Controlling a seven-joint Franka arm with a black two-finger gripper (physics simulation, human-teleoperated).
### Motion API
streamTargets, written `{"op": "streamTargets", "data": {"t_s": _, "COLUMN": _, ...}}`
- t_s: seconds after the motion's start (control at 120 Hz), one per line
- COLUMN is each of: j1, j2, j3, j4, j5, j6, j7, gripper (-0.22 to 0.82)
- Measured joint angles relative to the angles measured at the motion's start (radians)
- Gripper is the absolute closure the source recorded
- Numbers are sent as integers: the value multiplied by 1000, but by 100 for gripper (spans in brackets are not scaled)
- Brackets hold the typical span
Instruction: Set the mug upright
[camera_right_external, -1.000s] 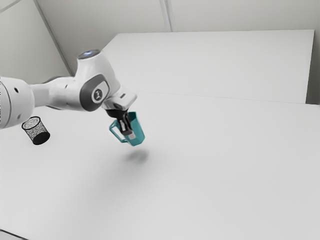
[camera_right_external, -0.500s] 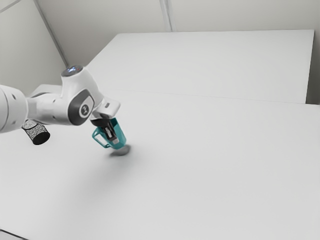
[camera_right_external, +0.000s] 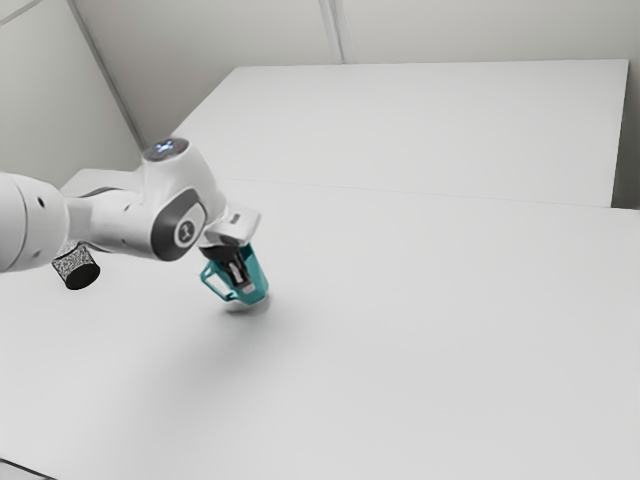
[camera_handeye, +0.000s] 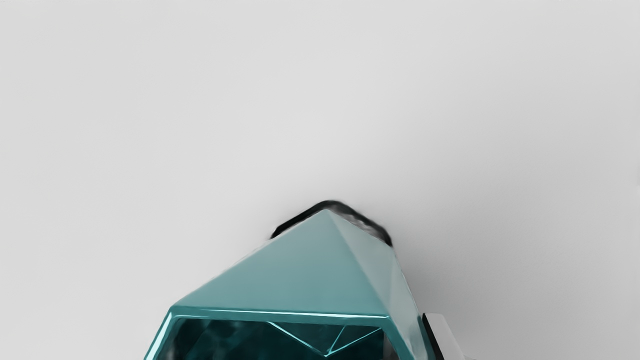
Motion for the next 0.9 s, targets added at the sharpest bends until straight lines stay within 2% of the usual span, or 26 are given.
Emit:
{"op": "streamTargets", "data": {"t_s": 0.275, "j1": -49, "j2": 2, "j3": 0, "j4": -21, "j5": 0, "j6": 2, "j7": -35, "gripper": 78}}
{"op": "streamTargets", "data": {"t_s": 0.567, "j1": -14, "j2": 4, "j3": 0, "j4": -25, "j5": 0, "j6": 3, "j7": -61, "gripper": 78}}
{"op": "streamTargets", "data": {"t_s": 0.683, "j1": 4, "j2": 5, "j3": -1, "j4": -25, "j5": -2, "j6": 2, "j7": -67, "gripper": 75}}
{"op": "streamTargets", "data": {"t_s": 0.9, "j1": 7, "j2": 5, "j3": -1, "j4": -27, "j5": -9, "j6": 0, "j7": -71, "gripper": 64}}
